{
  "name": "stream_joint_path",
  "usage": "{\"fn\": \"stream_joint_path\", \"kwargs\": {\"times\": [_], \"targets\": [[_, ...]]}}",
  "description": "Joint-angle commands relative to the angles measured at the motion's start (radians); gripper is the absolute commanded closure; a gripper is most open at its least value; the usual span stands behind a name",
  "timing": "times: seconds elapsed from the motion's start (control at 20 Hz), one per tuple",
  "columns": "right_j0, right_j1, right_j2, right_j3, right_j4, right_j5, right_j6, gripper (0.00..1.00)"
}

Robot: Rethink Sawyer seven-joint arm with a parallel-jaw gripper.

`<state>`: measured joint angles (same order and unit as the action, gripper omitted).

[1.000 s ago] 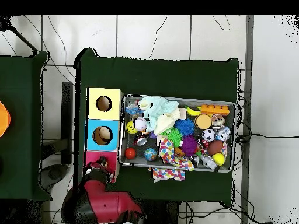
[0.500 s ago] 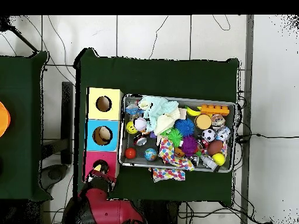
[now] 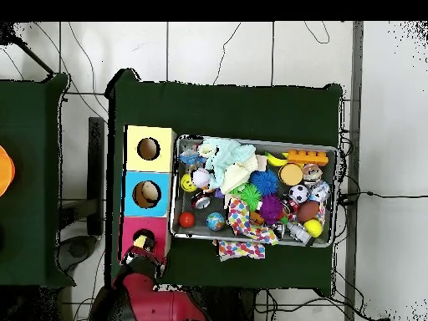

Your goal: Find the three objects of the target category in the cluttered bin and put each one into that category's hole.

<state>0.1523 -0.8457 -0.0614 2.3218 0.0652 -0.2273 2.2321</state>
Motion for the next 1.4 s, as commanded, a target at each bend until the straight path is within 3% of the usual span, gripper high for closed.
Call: {"fn": "stream_joint_path", "kwargs": {"times": [0.05,0.45,0.7,1.1,1.4], "targets": [[-0.004,0.056,0.110,0.119,0.008,0.138,0.175,1.00],[0.029,0.032,0.111,0.110,0.056,0.179,0.192,1.00],[0.117,0.051,0.066,0.081,0.123,0.155,0.207,1.00],[0.264,0.019,-0.018,0.098,0.250,0.147,0.227,1.00],[0.307,0.016,-0.029,0.105,0.302,0.131,0.238,1.00]]}}
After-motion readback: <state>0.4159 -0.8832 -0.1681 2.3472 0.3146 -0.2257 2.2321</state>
